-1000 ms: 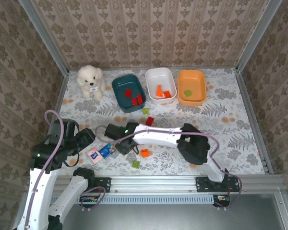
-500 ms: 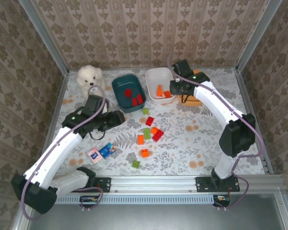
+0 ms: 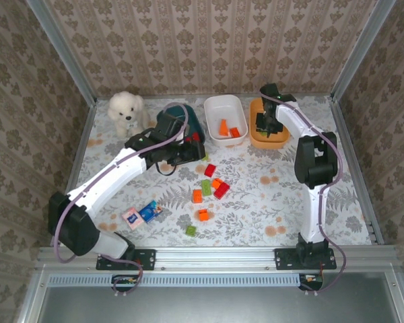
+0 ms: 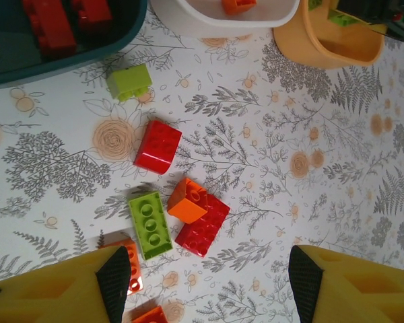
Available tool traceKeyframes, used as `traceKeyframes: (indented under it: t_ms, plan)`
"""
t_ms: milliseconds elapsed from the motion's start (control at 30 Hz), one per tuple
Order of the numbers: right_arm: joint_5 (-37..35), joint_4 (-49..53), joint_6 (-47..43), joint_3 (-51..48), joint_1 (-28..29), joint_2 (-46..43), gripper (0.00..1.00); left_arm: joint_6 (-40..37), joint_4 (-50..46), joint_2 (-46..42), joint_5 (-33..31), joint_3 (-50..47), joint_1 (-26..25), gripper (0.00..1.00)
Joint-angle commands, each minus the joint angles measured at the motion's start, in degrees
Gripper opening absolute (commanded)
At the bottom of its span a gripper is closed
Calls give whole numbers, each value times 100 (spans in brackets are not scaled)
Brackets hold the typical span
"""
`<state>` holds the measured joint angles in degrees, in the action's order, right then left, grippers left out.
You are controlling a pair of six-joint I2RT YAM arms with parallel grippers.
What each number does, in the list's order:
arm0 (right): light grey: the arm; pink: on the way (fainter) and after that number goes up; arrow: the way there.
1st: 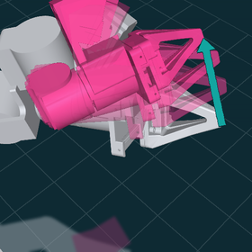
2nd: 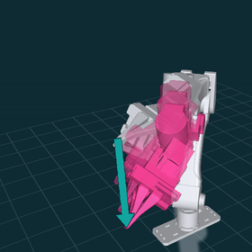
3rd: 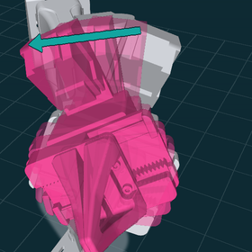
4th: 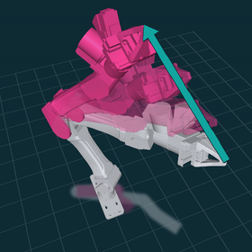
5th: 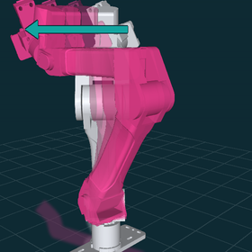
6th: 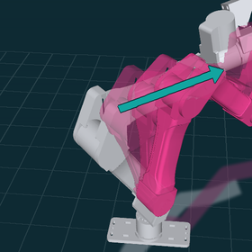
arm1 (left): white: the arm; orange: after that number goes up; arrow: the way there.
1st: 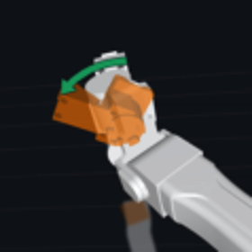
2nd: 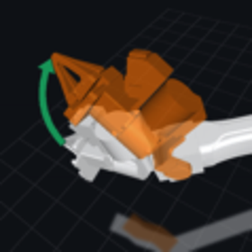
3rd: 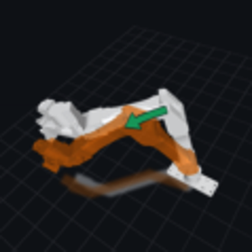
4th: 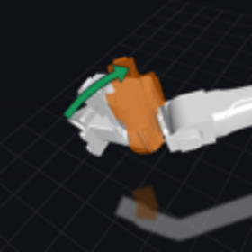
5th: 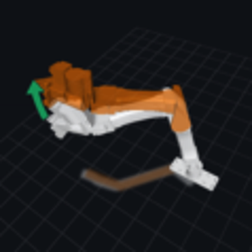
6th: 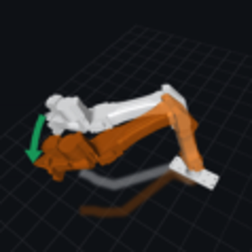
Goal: Sort the legos into containers by color
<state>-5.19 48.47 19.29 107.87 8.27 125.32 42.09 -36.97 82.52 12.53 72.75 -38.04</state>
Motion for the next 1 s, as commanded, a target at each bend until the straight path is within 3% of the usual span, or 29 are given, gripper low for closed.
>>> traceKeyframes:
  t_ms: [0, 333, 567, 800, 967]
  plan:
    - [192, 285, 4, 149, -49, 126, 33, -168, 74, 142, 100, 252, -84, 66]
    - [458, 312, 119, 137, -202, 379, 39, -258, -29, 453, 109, 396, -257, 66]
    - [441, 377, 27, 282, -238, 191, 59, -315, -208, 488, 52, 398, -343, 66]
    - [352, 386, 28, 547, -174, -539, 63, -357, -392, 351, -48, 304, -415, 66]
    - [70, -85, -100, 272, 79, -1660, 63, -436, -681, 208, -205, 345, -410, 66]
